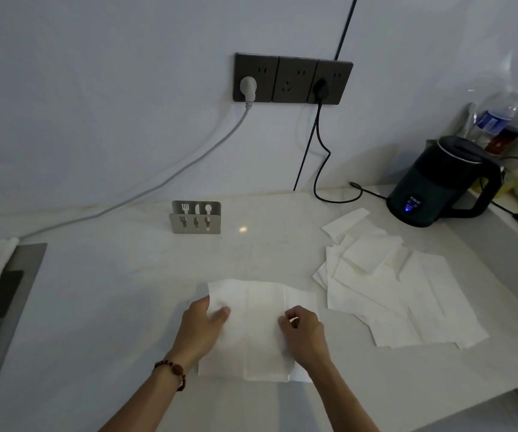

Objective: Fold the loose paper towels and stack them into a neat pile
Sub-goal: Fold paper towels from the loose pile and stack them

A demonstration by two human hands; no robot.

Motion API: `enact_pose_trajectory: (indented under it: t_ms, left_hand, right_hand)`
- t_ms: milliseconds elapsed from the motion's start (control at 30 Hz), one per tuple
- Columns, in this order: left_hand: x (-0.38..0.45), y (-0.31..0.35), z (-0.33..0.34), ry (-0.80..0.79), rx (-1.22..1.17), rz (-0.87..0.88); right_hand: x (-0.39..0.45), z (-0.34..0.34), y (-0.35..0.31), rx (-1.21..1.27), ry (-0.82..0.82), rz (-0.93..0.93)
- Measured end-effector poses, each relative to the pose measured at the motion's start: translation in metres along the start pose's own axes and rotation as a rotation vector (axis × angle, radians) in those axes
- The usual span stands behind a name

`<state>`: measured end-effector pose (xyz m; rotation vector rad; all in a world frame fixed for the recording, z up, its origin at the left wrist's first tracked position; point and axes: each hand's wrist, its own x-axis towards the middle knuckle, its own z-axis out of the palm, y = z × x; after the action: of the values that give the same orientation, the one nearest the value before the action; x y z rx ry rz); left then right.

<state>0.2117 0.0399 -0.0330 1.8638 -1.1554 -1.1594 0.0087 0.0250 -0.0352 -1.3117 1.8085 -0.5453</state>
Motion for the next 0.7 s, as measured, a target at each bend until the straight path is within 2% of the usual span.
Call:
enact_pose_trajectory:
  t_ms: [700]
  left_hand:
    - [0.019,0.003,0.008,0.028,0.099,-0.055]
  right_hand:
    - [0.013,0.009,0.002,-0.117,0.028,0.077]
